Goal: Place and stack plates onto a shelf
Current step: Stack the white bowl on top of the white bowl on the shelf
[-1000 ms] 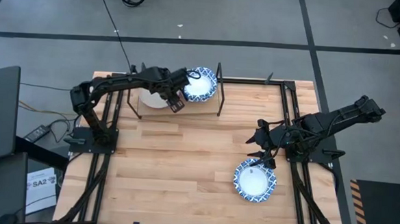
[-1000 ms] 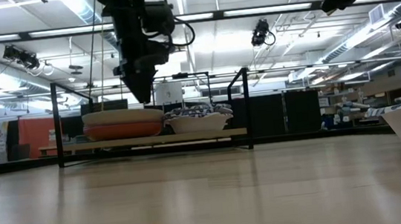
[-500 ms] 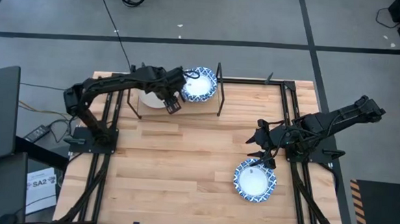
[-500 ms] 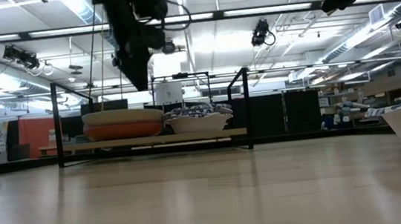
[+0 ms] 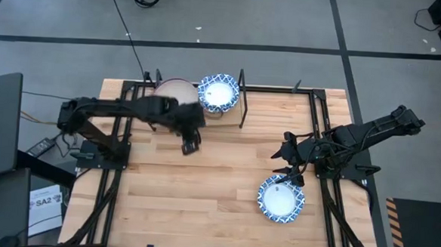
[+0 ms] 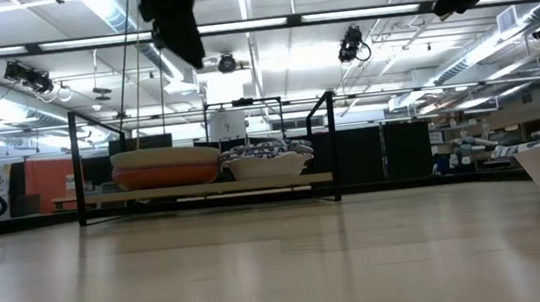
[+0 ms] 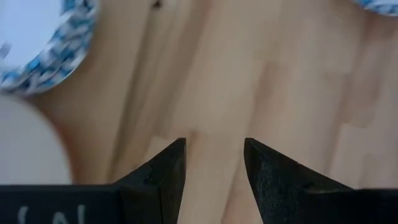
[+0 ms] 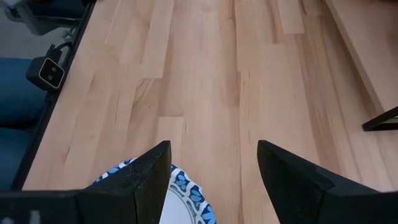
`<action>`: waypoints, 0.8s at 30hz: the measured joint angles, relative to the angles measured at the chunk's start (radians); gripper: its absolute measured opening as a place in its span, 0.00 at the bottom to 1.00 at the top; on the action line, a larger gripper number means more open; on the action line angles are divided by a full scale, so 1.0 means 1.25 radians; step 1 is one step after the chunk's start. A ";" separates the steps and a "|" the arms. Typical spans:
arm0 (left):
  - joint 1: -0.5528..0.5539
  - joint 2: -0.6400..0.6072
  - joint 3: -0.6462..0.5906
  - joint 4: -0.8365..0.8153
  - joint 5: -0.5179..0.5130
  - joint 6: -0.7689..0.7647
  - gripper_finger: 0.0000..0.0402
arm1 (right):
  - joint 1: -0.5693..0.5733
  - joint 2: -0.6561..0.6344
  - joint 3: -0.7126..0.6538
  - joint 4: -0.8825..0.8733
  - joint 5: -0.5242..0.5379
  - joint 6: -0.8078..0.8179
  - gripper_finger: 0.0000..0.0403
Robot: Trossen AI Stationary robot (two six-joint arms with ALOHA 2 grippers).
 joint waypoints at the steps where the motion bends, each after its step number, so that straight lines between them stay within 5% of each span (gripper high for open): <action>1: -0.026 0.000 0.000 0.015 -0.012 -0.002 0.42 | 0.000 0.000 0.000 0.000 0.000 0.002 0.61; 13: -0.277 0.000 0.000 0.195 -0.157 -0.022 0.42 | 0.000 0.072 0.000 0.005 -0.042 0.002 0.61; 24: -0.338 0.034 -0.002 0.245 -0.191 -0.039 0.42 | -0.007 0.216 0.000 -0.002 -0.089 -0.074 0.61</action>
